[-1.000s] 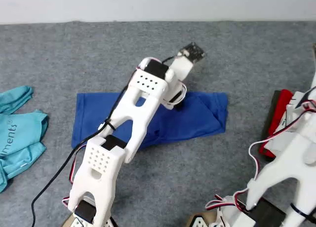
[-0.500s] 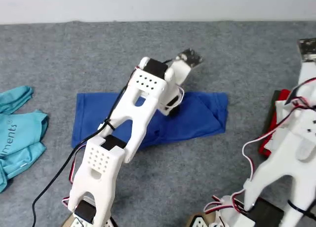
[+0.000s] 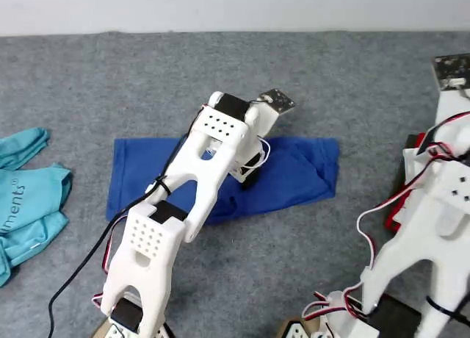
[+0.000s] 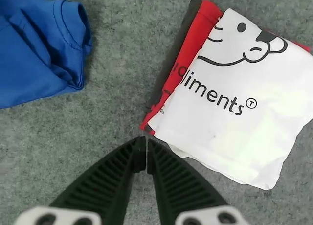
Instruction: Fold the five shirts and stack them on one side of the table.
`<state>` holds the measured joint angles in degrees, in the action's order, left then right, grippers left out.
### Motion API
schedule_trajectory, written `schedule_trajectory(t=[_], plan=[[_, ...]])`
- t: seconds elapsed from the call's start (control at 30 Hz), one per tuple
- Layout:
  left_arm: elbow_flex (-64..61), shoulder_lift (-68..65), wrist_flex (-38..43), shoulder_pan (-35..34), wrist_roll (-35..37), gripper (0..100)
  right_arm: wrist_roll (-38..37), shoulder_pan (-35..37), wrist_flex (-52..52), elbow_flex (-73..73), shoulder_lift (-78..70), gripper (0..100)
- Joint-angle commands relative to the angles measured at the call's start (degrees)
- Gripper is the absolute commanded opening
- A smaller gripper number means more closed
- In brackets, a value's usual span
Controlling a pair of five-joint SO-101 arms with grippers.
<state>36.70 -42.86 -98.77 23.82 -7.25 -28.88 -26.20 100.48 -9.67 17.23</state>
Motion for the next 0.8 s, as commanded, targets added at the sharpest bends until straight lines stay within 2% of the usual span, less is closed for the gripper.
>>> schedule_trajectory(t=[0.0, 0.1, 0.23, 0.43, 0.6, 0.77], plan=[[0.1, 8.0, -1.8, -2.5, 1.8, 16, -0.4, 0.3, 2.1, -2.6, 1.9, 0.9], [-3.2, 14.0, -1.8, -6.3, 4.2, 16, -0.4, 0.3, 2.1, -2.6, 2.0, 0.9], [-8.9, 19.0, -1.8, -16.3, 7.2, 17, -0.3, 0.3, 2.1, -2.6, 2.0, 0.9], [-13.6, 21.8, -1.8, -32.3, 6.9, 28, -0.2, 0.3, 2.1, -2.6, 2.0, 0.9], [-13.7, 21.7, -1.6, -39.6, -0.7, 30, -0.2, 0.3, 2.1, -2.6, 1.8, 0.9], [-13.4, 17.1, -1.0, -43.8, -3.8, 30, -0.2, 0.3, 2.1, -2.6, 1.8, 0.9]])
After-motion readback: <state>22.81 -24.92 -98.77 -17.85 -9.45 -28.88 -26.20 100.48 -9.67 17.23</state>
